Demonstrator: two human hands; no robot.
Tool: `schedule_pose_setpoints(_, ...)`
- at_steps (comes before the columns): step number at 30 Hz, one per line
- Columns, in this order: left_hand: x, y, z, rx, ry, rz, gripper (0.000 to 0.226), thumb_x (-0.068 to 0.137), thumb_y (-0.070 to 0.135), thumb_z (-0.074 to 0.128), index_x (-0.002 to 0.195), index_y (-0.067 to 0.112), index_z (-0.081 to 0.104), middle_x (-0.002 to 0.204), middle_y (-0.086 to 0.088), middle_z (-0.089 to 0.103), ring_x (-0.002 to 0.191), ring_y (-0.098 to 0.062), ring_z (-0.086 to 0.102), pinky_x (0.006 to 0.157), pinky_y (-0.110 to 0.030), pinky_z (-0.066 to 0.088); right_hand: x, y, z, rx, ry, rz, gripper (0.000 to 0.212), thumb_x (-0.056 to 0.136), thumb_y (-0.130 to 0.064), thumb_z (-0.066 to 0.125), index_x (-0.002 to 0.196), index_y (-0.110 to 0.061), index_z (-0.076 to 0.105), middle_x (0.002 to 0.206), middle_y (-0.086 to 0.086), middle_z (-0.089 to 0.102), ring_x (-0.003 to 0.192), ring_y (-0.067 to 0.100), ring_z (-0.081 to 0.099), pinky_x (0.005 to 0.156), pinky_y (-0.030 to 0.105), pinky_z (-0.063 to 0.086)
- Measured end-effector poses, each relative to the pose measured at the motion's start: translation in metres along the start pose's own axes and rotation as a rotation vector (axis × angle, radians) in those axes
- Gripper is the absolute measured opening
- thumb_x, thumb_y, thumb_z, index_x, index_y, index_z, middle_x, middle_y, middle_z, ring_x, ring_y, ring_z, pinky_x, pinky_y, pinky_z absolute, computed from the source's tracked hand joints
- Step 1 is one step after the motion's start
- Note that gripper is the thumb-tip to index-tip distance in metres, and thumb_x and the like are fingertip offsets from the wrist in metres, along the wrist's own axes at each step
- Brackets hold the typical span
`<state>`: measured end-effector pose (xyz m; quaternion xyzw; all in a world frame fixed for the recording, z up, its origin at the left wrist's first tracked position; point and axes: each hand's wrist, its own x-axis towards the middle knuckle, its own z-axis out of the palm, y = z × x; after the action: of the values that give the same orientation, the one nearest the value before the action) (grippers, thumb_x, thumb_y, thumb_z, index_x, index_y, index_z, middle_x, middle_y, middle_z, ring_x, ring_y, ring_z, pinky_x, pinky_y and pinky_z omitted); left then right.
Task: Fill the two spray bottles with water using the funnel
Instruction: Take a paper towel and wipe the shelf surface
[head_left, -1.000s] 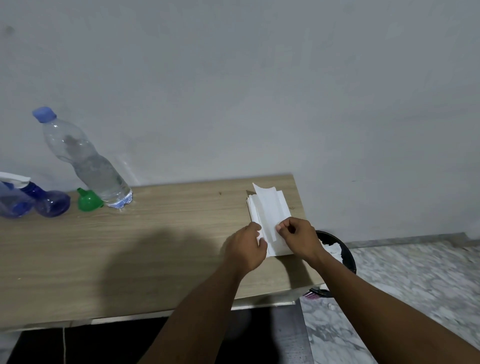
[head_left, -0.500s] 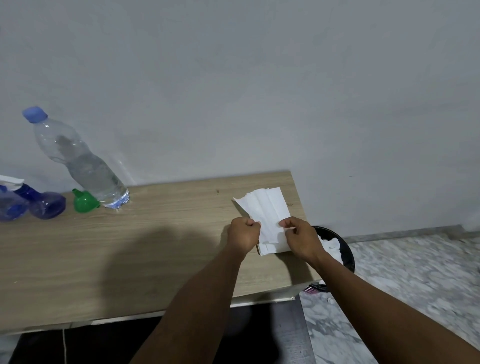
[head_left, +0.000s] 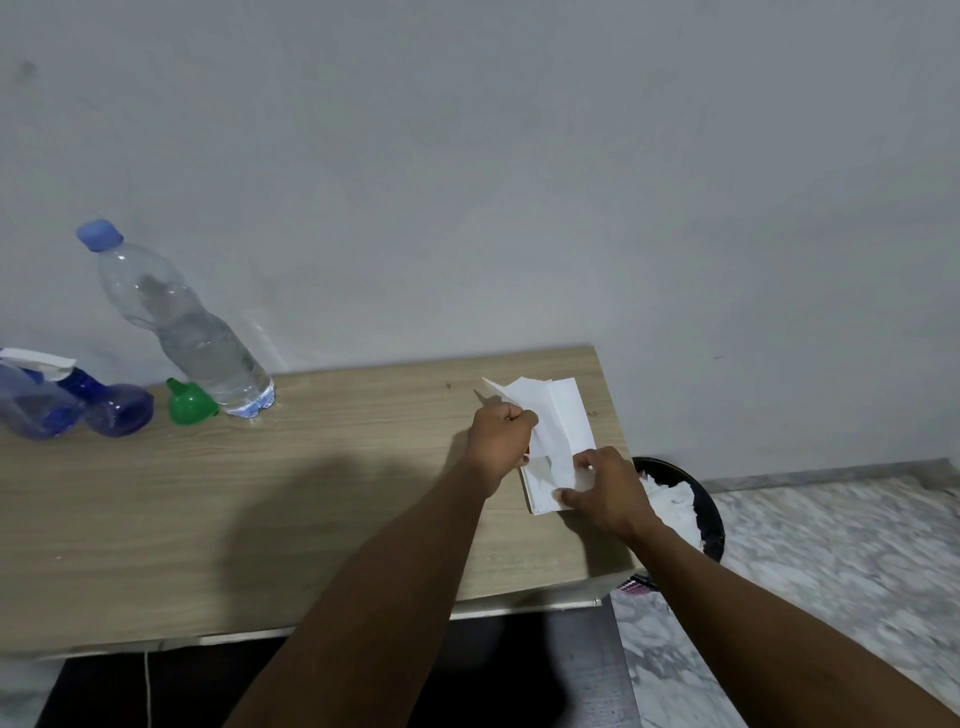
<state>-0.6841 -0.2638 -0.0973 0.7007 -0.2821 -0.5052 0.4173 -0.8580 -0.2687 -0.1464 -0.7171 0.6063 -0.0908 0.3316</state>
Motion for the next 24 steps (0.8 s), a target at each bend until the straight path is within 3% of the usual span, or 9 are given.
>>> schedule_pose_setpoints(6, 0.001, 0.015, -0.002, -0.061, 0.011, 0.038, 0.013, 0.092, 0.018, 0.061, 0.080, 0.013, 0.060, 0.076, -0.006, 0.057, 0.067, -0.020, 0.057, 0.065, -0.033, 0.055, 0.000, 0.002, -0.001, 0.027, 0.020, -0.014, 0.039, 0.085, -0.028, 0.074, 0.120, -0.015, 0.063, 0.134, 0.008, 0.056, 0.115, 0.024, 0.056, 0.098, 0.031, 0.045)
schedule_pose_setpoints(12, 0.005, 0.028, -0.015, -0.099, 0.032, 0.068, 0.013, 0.093, 0.017, 0.059, 0.091, 0.007, 0.068, 0.084, -0.011, 0.067, 0.079, -0.025, 0.066, 0.082, -0.045, 0.060, 0.000, 0.003, -0.002, 0.079, 0.002, 0.001, 0.038, 0.085, -0.031, 0.076, 0.118, -0.016, 0.063, 0.132, 0.006, 0.057, 0.115, 0.025, 0.057, 0.096, 0.030, 0.045)
schedule_pose_setpoints(18, 0.003, 0.033, -0.033, -0.138, 0.101, 0.087, 0.024, 0.093, 0.014, 0.059, 0.101, -0.008, 0.066, 0.087, -0.016, 0.067, 0.078, -0.027, 0.064, 0.074, -0.039, 0.059, 0.002, 0.006, -0.002, 0.127, 0.013, -0.004, 0.024, 0.086, -0.031, 0.075, 0.106, -0.020, 0.065, 0.124, 0.004, 0.059, 0.111, 0.025, 0.059, 0.097, 0.038, 0.052)
schedule_pose_setpoints(21, 0.002, 0.033, -0.039, -0.138, 0.109, 0.086, 0.019, 0.093, 0.014, 0.059, 0.097, -0.003, 0.067, 0.085, -0.015, 0.066, 0.077, -0.027, 0.063, 0.071, -0.037, 0.058, 0.004, 0.008, 0.001, 0.156, 0.037, 0.000, 0.010, 0.089, -0.027, 0.071, 0.088, -0.020, 0.064, 0.111, 0.002, 0.062, 0.102, 0.024, 0.061, 0.088, 0.035, 0.053)
schedule_pose_setpoints(24, 0.001, 0.034, -0.043, -0.138, 0.128, 0.098, 0.017, 0.093, 0.014, 0.058, 0.090, 0.000, 0.067, 0.083, -0.015, 0.066, 0.074, -0.028, 0.061, 0.071, -0.040, 0.059, 0.007, 0.010, 0.003, 0.170, 0.037, 0.024, 0.017, 0.091, -0.025, 0.069, 0.077, -0.017, 0.063, 0.098, 0.003, 0.066, 0.090, 0.021, 0.062, 0.073, 0.027, 0.048)
